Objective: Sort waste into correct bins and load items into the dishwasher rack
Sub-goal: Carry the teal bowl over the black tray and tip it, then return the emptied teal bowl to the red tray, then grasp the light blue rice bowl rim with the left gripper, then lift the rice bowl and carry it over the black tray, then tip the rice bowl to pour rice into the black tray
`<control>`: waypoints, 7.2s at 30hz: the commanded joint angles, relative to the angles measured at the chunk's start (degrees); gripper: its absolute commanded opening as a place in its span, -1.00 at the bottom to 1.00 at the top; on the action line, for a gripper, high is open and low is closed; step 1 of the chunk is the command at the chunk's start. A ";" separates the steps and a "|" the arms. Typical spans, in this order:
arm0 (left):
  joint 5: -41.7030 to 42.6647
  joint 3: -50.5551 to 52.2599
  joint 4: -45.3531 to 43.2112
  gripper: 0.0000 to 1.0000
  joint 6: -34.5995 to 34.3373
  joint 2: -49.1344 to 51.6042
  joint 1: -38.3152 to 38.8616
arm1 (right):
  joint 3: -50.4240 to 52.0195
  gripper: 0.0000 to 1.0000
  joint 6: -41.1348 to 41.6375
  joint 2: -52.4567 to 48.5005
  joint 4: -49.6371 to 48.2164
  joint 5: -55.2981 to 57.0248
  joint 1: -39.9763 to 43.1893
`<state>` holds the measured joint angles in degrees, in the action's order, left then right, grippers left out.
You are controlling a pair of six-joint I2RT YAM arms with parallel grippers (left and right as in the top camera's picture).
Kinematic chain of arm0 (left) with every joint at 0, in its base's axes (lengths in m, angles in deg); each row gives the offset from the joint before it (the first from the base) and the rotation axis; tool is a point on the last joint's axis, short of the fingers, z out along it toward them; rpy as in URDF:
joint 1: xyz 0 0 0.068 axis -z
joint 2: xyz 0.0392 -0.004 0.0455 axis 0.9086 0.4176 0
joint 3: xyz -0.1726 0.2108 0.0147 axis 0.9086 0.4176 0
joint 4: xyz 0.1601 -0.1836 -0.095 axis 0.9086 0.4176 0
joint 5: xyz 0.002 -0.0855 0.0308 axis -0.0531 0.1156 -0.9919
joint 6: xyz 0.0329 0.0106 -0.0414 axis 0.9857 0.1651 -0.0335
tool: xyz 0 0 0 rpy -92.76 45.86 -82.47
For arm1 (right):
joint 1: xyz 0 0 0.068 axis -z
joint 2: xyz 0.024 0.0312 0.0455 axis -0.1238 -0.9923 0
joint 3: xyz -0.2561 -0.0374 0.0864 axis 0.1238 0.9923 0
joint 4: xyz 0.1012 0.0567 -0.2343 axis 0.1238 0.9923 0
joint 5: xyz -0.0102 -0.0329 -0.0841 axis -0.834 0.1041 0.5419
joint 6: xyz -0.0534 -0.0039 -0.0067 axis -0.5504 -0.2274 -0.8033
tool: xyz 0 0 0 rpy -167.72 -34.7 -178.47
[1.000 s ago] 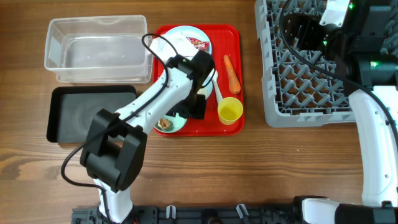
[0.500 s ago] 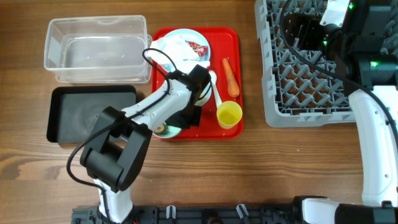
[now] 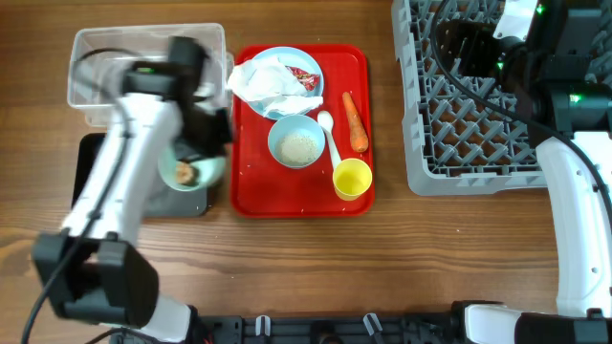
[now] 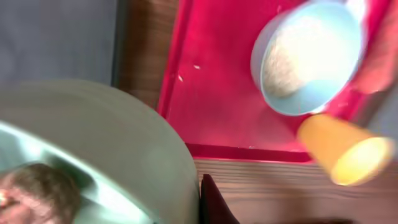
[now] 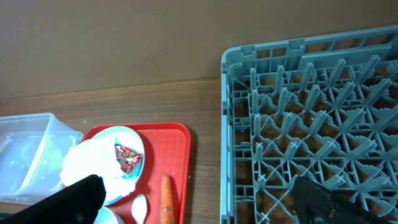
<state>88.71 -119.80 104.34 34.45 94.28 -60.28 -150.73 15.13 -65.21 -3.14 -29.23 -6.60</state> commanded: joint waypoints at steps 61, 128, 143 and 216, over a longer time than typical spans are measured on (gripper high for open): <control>-0.61 23.23 -32.33 -0.92 4.17 -19.80 7.17 | -1.31 0.99 -0.04 -0.68 2.29 2.29 -0.33; -10.67 9.42 -41.11 -0.92 26.16 15.96 29.88 | -1.31 0.99 -0.26 -0.68 3.15 3.85 -0.33; -10.43 -0.90 -28.22 -0.92 3.23 -4.59 20.72 | -1.31 0.99 -0.24 -0.68 3.17 3.85 -0.33; 75.58 28.76 -22.58 -0.92 26.84 7.76 -56.70 | -1.31 0.99 0.44 -0.68 6.56 3.13 -0.35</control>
<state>163.17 -91.34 82.41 60.20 101.51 -116.60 -150.73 15.15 -65.23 3.57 -26.01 -6.60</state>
